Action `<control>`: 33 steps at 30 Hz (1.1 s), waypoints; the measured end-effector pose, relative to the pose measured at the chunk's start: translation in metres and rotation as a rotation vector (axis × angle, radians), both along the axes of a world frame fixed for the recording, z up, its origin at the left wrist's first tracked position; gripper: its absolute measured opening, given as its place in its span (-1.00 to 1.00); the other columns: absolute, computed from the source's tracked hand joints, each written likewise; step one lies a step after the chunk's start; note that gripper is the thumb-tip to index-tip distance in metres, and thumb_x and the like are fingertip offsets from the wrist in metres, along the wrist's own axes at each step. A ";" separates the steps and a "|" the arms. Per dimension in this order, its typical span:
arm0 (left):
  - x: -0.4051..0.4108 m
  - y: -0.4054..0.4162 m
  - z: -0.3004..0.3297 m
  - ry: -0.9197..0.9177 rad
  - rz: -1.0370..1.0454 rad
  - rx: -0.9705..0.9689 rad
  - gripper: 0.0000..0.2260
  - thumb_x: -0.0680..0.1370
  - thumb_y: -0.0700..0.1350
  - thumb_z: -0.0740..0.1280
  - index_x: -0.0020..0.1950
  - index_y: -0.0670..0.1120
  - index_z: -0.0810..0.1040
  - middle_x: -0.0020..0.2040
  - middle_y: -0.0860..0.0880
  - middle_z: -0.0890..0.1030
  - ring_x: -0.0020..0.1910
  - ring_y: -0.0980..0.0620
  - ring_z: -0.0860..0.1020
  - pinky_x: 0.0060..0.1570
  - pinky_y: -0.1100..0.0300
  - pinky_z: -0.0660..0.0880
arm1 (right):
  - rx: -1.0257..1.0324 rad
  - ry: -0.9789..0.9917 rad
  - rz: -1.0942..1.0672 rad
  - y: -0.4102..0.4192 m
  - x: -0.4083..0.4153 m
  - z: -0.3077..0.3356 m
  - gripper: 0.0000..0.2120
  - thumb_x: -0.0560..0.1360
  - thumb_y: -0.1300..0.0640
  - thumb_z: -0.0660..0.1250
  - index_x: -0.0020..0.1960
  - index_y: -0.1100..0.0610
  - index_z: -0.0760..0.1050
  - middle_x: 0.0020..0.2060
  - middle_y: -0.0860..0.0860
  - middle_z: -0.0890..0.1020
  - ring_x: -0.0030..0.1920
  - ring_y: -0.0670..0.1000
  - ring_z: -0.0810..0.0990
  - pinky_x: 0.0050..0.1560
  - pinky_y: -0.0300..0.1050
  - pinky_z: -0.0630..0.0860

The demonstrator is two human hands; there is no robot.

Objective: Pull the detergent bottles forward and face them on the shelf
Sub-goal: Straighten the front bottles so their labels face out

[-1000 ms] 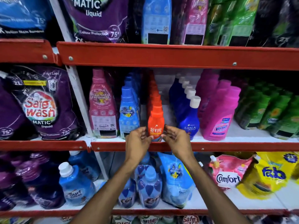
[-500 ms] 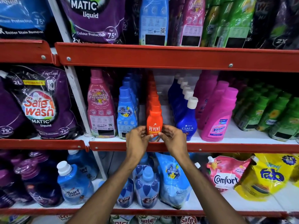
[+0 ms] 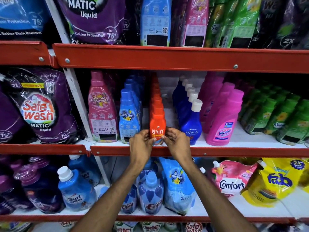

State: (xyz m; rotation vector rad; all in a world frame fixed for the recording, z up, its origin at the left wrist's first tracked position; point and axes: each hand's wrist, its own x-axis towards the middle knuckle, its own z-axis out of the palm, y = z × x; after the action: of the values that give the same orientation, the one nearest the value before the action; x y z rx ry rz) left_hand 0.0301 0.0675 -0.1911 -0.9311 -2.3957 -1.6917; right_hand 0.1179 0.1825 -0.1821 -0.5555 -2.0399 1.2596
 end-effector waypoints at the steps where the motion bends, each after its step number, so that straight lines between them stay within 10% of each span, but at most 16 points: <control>1: 0.000 0.000 0.000 0.002 0.004 -0.001 -0.70 0.48 -0.24 0.53 0.20 -0.16 0.65 0.06 -0.04 0.75 -0.04 0.18 0.69 0.12 0.18 0.65 | -0.002 -0.001 0.002 0.000 0.000 -0.001 -0.65 0.49 0.27 0.44 0.27 0.20 0.57 0.10 0.06 0.71 0.07 -0.14 0.66 0.21 -0.17 0.59; 7: 0.003 0.000 -0.001 0.023 0.033 -0.005 -0.72 0.51 -0.29 0.50 0.21 -0.19 0.63 0.06 -0.08 0.74 -0.09 0.18 0.66 0.03 0.45 0.57 | -0.023 -0.002 0.012 0.000 0.000 0.001 -0.64 0.48 0.30 0.44 0.27 0.24 0.56 0.11 0.08 0.70 0.03 -0.22 0.65 0.18 -0.28 0.57; 11: 0.010 -0.002 -0.004 -0.030 0.048 0.065 -0.61 0.51 -0.31 0.48 0.33 -0.23 0.56 0.16 -0.13 0.71 0.03 0.11 0.67 0.17 0.23 0.58 | -0.024 0.048 -0.010 -0.003 0.012 -0.003 -0.65 0.46 0.31 0.46 0.24 0.22 0.58 0.05 -0.05 0.68 -0.06 -0.40 0.62 0.16 -0.37 0.54; 21: 0.076 0.037 -0.002 0.019 0.009 0.221 -0.78 0.51 -0.25 0.48 0.13 -0.05 0.67 -0.06 0.05 0.71 -0.14 0.21 0.67 -0.04 0.27 0.63 | -0.004 0.243 -0.417 0.039 0.087 -0.009 -0.80 0.40 0.31 0.45 -0.18 0.01 0.63 -0.32 -0.03 0.71 -0.34 -0.11 0.66 -0.18 -0.09 0.64; 28: 0.080 0.074 0.002 -0.111 -0.021 0.185 -0.58 0.53 -0.26 0.48 0.38 -0.20 0.52 0.19 -0.12 0.69 0.12 0.02 0.68 0.14 0.16 0.63 | -0.051 0.193 -0.285 0.067 0.085 -0.014 -0.65 0.47 0.32 0.39 0.25 0.18 0.55 0.04 0.06 0.71 -0.10 -0.18 0.68 -0.05 -0.40 0.57; 33: 0.079 0.082 0.007 -0.141 -0.062 0.147 -0.53 0.48 -0.36 0.50 0.37 -0.23 0.51 0.13 0.01 0.64 0.05 0.13 0.67 0.13 0.30 0.59 | -0.055 0.138 -0.164 0.075 0.080 -0.013 -0.54 0.51 0.31 0.39 0.39 0.26 0.43 0.18 0.05 0.63 0.06 -0.06 0.66 0.16 -0.12 0.60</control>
State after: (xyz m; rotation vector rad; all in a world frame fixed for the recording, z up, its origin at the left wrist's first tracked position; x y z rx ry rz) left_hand 0.1089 0.1495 -0.1842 -0.9018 -2.3083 -1.9883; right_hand 0.1981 0.2573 -0.1948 -0.6301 -1.8129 1.2247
